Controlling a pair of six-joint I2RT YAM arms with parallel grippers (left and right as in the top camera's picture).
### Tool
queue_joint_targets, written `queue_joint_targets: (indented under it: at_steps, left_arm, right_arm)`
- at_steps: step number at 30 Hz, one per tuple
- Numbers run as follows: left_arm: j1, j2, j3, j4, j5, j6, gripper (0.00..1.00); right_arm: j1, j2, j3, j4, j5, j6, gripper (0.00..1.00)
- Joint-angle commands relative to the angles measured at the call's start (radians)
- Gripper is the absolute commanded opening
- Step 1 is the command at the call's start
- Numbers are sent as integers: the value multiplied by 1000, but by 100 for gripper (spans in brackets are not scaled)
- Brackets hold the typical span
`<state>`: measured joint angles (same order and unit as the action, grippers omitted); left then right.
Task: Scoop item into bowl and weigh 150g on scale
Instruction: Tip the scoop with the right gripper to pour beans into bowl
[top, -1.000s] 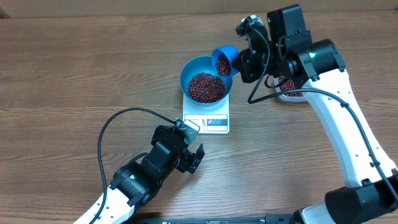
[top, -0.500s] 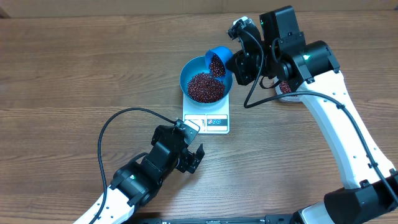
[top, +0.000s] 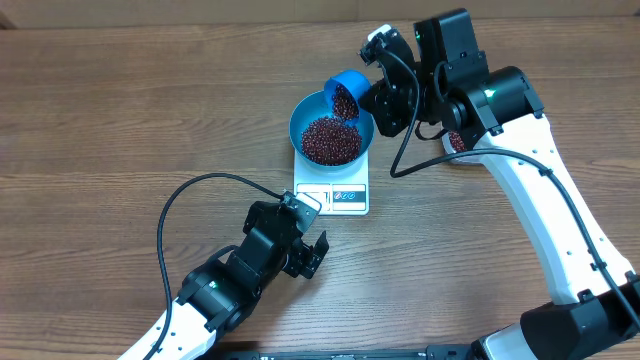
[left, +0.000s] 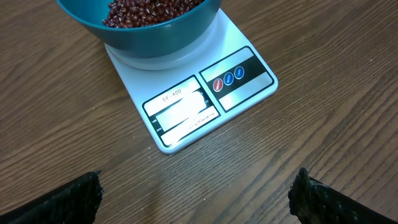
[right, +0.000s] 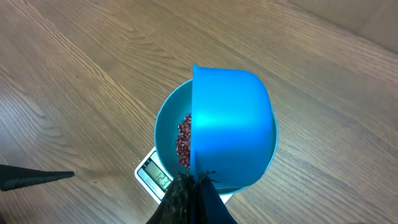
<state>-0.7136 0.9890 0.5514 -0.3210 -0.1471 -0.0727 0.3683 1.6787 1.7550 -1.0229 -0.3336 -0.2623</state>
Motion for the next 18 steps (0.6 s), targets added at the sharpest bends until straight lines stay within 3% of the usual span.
queue_joint_targets:
  at_steps: [1,18]
  left_arm:
    - [-6,4,-2,3,-10,-10,99]
    - [-6,4,-2,3,-10,-10,100]
  right_arm:
    - [5,-27,34,11,-7,-40,4]
    - [5,-27,34,23,-7,-88,4]
